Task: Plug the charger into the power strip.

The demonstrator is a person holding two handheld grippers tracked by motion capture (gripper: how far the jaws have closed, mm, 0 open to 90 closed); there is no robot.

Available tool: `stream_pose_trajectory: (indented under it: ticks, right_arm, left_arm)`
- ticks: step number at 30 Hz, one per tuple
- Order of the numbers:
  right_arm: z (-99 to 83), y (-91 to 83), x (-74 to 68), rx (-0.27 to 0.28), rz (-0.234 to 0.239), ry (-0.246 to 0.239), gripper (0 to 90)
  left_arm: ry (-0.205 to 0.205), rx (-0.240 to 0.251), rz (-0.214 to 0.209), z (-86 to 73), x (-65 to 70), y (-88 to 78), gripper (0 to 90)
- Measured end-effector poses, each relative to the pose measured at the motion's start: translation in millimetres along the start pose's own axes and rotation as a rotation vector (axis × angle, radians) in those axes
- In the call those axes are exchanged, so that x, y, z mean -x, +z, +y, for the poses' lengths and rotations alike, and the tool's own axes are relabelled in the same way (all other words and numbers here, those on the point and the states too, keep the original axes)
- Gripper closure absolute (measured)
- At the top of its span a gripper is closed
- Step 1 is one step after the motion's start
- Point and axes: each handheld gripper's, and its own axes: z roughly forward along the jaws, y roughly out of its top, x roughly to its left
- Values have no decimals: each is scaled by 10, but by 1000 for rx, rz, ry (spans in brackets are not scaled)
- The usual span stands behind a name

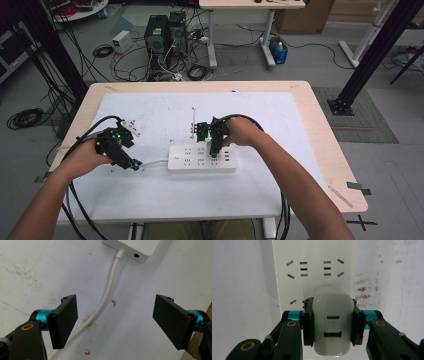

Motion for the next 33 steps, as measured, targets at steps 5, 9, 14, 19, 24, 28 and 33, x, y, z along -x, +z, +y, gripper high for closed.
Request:
stream_pose_trajectory:
  ticks: [5, 9, 14, 19, 24, 28, 33]
  right_arm:
    - [37, 14, 1, -21, 1, -14, 631]
    - [37, 16, -8, -21, -1, -11, 631]
    - [33, 22, -28, -16, -18, -22, 631]
    - [-80, 41, -6, 65, -3, 29, 631]
    - [-61, 42, 7, 51, 4, 22, 627]
    - [-49, 42, 6, 40, 1, 26, 614]
    - [-107, 19, 66, 79, 12, 159, 220]
  left_arm:
    - [1, 1, -3, 8, 3, 10, 203]
    - [-1, -1, -2, -1, -15, 5, 203]
    - [-8, 10, 0, -18, -14, -9, 203]
    - [-7, 8, 2, -16, -17, -15, 203]
    - [-6, 5, 3, -35, -20, -40, 203]
    - [-10, 8, 7, -35, -40, -66, 203]
    - [-4, 12, 15, -36, -36, -100, 203]
